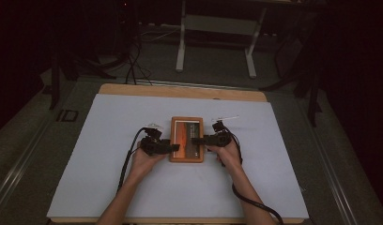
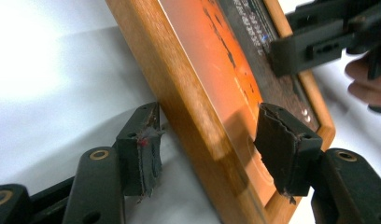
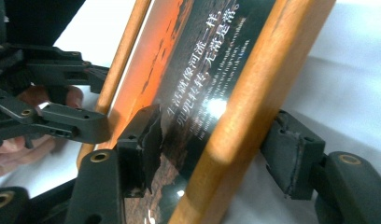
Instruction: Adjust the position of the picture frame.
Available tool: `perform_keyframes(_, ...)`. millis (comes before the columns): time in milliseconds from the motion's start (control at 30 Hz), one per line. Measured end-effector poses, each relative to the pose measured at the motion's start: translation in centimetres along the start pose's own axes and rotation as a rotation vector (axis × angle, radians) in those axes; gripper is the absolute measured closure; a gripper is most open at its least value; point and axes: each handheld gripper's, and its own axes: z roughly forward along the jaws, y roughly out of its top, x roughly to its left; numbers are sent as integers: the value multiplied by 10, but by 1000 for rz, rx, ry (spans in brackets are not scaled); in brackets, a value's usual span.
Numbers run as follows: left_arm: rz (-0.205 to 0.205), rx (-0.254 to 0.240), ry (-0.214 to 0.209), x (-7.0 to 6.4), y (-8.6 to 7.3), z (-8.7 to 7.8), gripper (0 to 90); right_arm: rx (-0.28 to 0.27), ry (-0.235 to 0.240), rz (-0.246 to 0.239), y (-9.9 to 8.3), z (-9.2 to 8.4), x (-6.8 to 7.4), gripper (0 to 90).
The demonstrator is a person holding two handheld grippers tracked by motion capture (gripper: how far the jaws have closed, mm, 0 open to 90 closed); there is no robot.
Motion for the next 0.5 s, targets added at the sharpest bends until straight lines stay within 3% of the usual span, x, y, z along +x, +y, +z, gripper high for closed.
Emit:
perform_keyframes(233, -24, -52, 18, 2, -7, -18, 416, -17, -76, -35, 1, -11, 2, 416)
perform_keyframes(500, -8, -107, 71, -4, -7, -42, 416, -39, -124, -80, 5, -21, 8, 396)
